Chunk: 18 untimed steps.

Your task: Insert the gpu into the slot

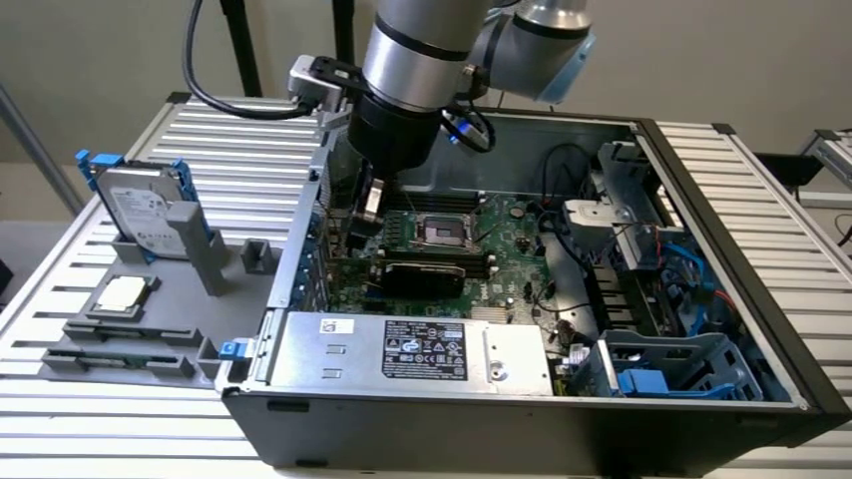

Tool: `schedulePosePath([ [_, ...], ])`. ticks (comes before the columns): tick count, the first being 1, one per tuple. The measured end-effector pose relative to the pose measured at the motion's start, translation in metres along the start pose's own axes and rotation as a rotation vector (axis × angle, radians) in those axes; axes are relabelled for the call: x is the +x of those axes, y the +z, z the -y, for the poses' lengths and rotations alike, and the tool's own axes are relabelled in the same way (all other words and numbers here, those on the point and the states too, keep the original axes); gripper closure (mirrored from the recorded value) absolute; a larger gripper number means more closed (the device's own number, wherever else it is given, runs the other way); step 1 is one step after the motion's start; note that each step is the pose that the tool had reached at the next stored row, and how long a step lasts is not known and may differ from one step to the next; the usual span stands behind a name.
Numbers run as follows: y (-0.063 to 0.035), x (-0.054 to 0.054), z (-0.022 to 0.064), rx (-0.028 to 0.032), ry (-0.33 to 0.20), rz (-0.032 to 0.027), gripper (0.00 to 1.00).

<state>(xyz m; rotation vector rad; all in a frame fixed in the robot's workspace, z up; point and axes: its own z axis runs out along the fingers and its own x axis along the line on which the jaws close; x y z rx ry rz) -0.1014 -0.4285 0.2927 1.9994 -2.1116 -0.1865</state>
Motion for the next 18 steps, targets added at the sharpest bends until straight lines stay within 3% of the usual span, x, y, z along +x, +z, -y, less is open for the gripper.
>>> schedulePosePath([
  [8,-0.0023,0.000,0.0088,0.1257,0.008,0.0079,0.89],
  [12,-0.0033,-0.001,0.0129,0.1844,0.012,0.0118,0.89],
  [13,-0.0036,-0.001,0.0140,0.1968,0.012,0.0127,0.89],
  [14,-0.0038,-0.001,0.0147,0.2053,0.013,0.0134,0.89],
  [16,-0.0039,-0.001,0.0155,0.2067,0.012,0.0178,0.89],
  [18,-0.0040,-0.001,0.0155,0.2059,0.012,0.0179,0.89],
])
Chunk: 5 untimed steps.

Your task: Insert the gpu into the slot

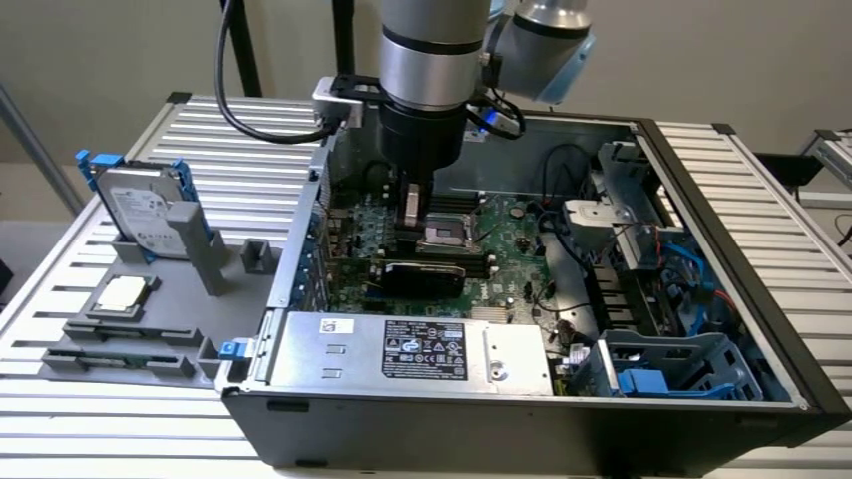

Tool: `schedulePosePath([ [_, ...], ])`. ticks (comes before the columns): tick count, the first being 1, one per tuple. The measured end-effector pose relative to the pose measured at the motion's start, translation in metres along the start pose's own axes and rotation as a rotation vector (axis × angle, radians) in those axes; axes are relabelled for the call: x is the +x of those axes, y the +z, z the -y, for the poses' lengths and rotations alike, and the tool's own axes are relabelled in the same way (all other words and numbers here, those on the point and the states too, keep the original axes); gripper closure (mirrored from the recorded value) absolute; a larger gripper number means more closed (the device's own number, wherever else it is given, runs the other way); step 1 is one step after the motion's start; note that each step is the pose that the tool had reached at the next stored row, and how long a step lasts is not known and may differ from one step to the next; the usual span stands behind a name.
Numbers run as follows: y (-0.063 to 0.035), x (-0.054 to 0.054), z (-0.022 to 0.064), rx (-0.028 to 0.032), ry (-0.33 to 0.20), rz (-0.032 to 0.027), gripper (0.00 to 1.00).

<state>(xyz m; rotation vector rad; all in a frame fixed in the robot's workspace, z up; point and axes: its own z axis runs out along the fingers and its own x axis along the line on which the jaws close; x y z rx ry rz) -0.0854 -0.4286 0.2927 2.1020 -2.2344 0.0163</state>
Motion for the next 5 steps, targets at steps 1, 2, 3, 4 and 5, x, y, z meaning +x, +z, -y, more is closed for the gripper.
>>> schedulePosePath([
  [1,0.0000,0.0000,0.0000,0.0000,0.000,0.0001,0.89],
  [2,0.0000,0.0000,0.0000,0.0000,0.000,0.0001,0.89],
  [3,0.0000,0.0000,0.0000,-0.0001,0.000,-0.0001,0.89],
  [4,0.0000,0.0000,0.0000,-0.0001,0.000,0.0000,0.89],
  [5,0.0000,0.0000,0.0000,-0.0001,0.000,-0.0001,0.89],
])
